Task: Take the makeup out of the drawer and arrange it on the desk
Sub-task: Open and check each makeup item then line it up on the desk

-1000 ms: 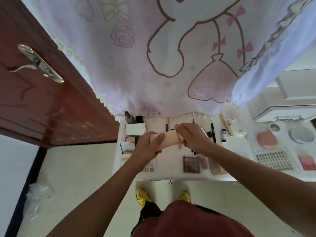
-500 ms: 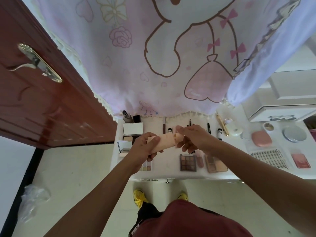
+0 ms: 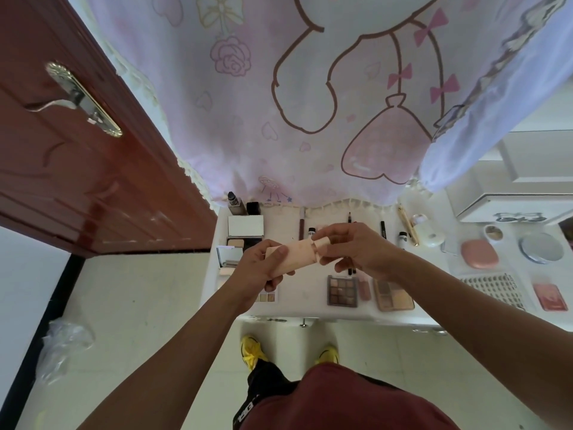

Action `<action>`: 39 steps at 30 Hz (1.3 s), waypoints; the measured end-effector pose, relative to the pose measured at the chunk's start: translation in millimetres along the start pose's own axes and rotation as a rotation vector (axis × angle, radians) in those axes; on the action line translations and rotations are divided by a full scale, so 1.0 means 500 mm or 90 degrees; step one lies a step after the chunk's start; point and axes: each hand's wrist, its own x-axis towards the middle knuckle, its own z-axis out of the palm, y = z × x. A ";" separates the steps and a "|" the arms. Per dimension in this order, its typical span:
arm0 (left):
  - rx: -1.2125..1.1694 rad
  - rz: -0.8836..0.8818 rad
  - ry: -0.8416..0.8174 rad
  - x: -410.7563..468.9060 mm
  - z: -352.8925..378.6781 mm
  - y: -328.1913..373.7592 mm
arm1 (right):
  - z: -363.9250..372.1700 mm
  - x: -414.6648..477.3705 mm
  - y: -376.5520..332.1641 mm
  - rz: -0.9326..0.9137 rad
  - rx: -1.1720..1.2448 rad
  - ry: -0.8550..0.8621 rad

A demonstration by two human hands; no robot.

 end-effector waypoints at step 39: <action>-0.269 -0.378 0.300 0.111 0.076 -0.248 | -0.032 0.062 0.222 0.205 -0.127 0.197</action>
